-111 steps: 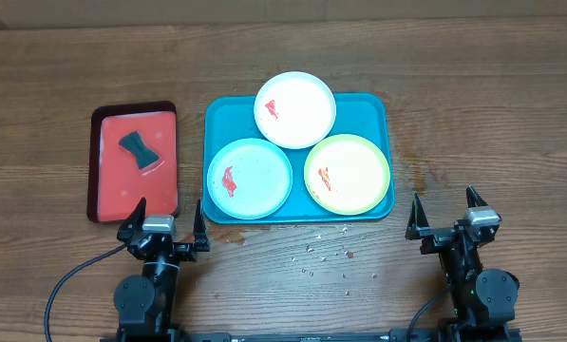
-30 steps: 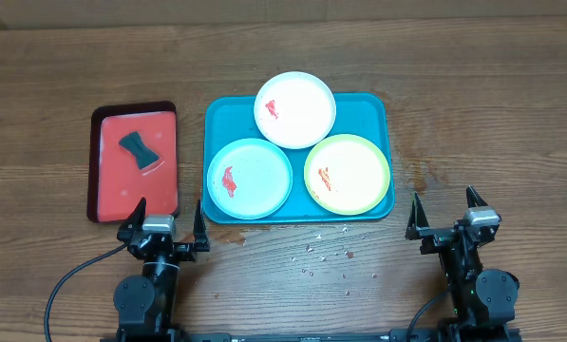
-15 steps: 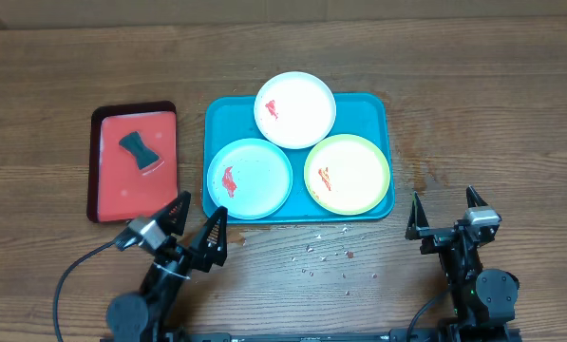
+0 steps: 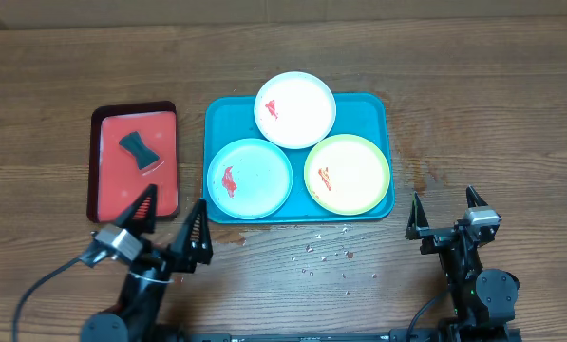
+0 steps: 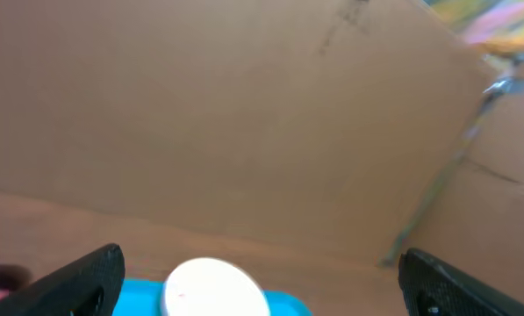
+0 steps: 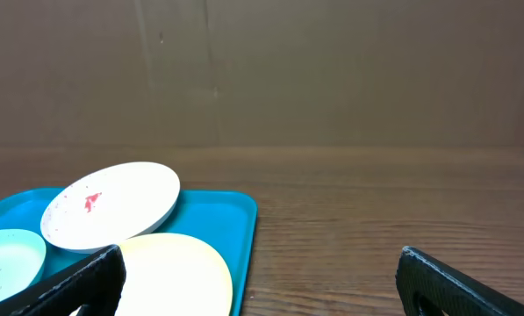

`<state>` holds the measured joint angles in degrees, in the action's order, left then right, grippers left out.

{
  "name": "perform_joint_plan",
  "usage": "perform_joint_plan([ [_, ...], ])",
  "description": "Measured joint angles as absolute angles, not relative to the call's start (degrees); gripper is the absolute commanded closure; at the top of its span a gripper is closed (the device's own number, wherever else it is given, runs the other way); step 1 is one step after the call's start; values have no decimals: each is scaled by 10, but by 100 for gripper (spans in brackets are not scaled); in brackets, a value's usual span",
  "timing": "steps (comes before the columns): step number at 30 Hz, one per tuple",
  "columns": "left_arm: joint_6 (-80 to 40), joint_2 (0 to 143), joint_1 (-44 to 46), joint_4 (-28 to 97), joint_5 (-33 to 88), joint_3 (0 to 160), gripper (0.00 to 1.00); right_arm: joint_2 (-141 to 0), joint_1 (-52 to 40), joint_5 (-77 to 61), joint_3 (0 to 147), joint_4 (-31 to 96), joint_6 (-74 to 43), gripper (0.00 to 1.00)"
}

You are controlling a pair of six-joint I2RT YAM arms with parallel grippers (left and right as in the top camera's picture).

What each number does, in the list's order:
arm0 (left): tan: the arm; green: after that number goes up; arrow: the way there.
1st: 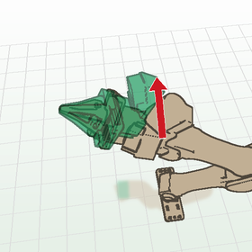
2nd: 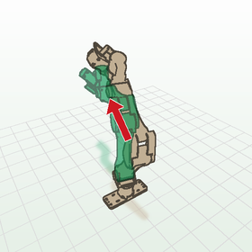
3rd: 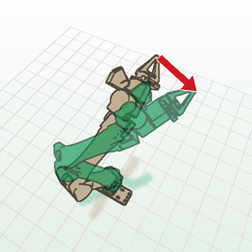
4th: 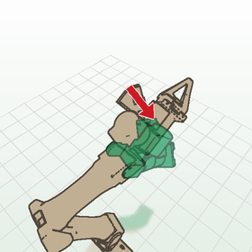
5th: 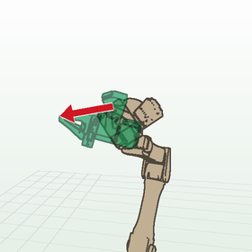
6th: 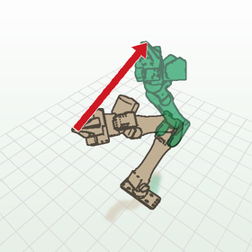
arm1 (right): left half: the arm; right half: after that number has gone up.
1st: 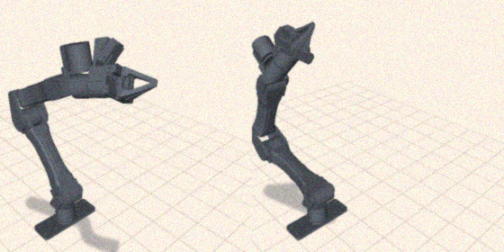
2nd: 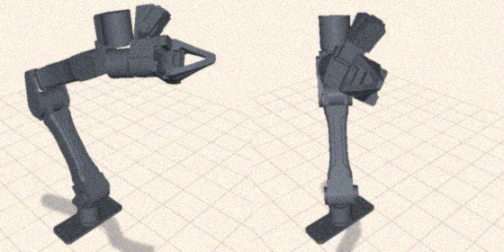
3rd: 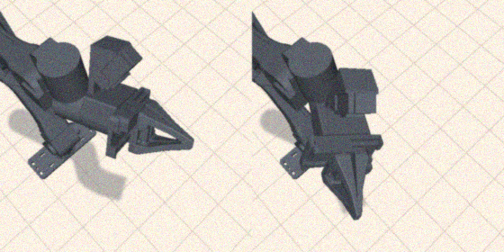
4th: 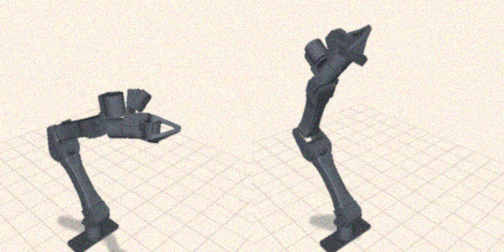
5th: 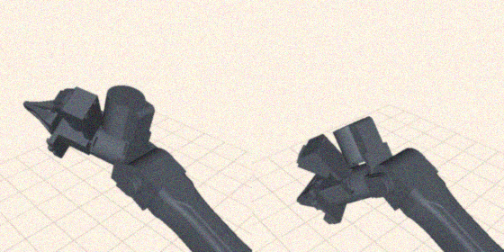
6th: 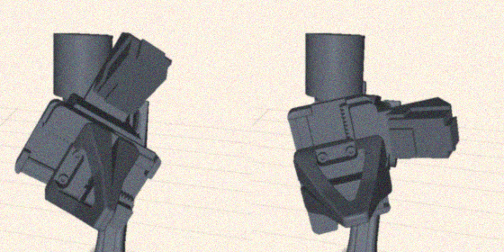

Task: Clean dirty plates on tray and stack at the side
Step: 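Move the left gripper over the red tray toward the green sponge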

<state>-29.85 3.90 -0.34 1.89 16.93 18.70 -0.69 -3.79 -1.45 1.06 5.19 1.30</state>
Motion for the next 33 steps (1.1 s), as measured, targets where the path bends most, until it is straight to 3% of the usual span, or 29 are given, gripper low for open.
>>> perform_joint_plan([
  [9,-173,328,-3,389,119,525,0,-7,-38,-15,11,52,13,0],
  [14,-118,461,-3,442,118,629,0,-6,-38,-15,11,51,13,0],
  [22,-138,662,-3,611,-18,794,0,-6,-38,-15,11,51,13,0],
  [33,-190,844,-56,672,-11,843,0,-6,-38,-15,11,51,13,0],
])
